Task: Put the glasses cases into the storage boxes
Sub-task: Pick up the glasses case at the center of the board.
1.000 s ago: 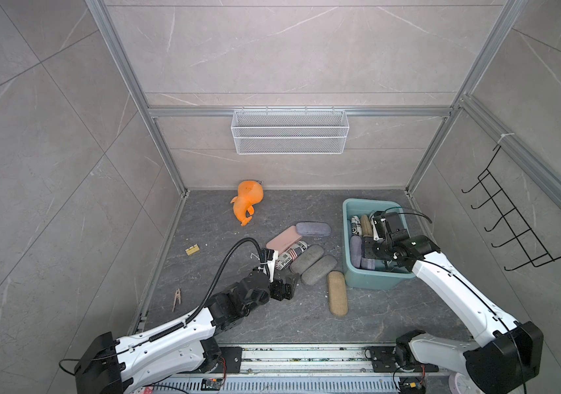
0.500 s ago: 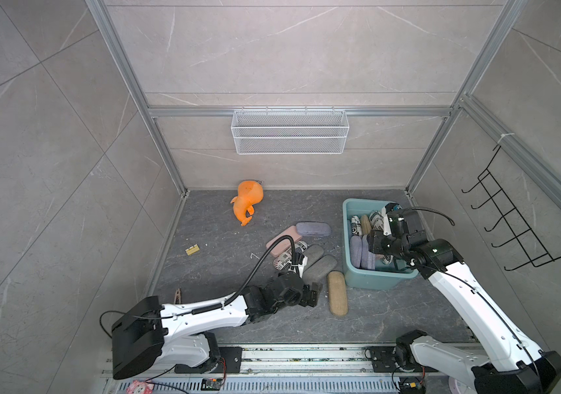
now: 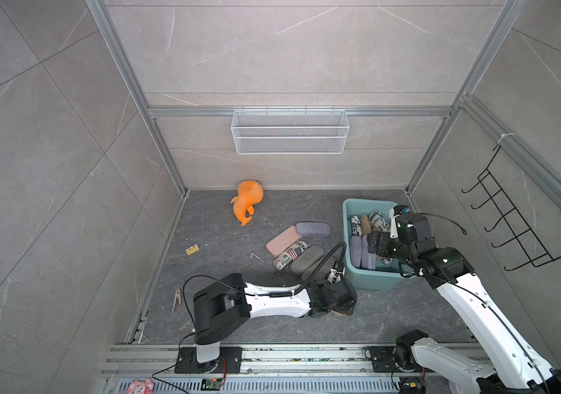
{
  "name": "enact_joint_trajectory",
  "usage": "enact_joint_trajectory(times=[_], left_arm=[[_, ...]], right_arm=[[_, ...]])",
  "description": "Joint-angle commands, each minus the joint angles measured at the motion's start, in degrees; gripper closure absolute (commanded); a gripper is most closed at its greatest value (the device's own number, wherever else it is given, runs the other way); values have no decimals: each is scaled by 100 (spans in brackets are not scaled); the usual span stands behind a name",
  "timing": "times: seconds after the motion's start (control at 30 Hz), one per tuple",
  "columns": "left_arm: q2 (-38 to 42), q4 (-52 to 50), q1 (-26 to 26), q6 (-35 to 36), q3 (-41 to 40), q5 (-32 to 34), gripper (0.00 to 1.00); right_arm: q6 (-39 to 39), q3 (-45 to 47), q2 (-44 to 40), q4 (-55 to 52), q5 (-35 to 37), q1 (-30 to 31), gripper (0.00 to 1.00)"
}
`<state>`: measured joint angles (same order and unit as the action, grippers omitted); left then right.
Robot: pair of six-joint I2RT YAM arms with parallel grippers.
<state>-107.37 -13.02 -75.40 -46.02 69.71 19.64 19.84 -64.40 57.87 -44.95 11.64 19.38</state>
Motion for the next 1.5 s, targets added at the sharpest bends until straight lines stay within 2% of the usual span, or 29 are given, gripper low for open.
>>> enact_joint_trajectory(times=[0.0, 0.17, 0.23, 0.43, 0.57, 0.77, 0.87, 1.0, 1.17, 1.27, 1.4, 1.47], left_arm=[[-371, -801, -48, -295, 393, 200, 0], [-771, -1109, -76, -421, 705, 284, 8], [-777, -1144, -81, -427, 702, 375, 15], [-559, -1165, -125, -316, 462, 486, 33], [-165, -985, -216, -149, 73, 597, 38], [732, -632, -489, 383, -550, 708, 43], [1341, -490, -629, 457, -913, 967, 44], [2246, 15, -661, 483, -1668, 994, 47], [3375, 284, -637, 489, -2558, 1904, 47], [3838, 100, -373, 163, -2919, 2449, 47], [4504, 664, 38, 188, -3641, 2474, 47], [4854, 1135, 283, 294, -4010, 2256, 46]], right_arm=[[-66, -55, -203, 4, 129, 10, 9], [-54, -46, -271, 39, -14, 5, 11], [-45, -46, -285, 54, -73, 9, 13], [-49, -51, -276, 74, -130, 11, 16], [-49, -46, -285, 71, -193, 9, 17], [-39, -30, -276, 51, -273, 6, 19], [-26, -24, -267, 70, -435, 11, 20], [-6, 47, -291, 243, -943, 11, 21], [105, 311, -329, 631, -1648, 9, 23], [261, 513, -224, 713, -1988, 8, 26], [684, 1054, -310, 1476, -2925, 22, 28], [786, 1077, -262, 1628, -3042, 62, 30]])
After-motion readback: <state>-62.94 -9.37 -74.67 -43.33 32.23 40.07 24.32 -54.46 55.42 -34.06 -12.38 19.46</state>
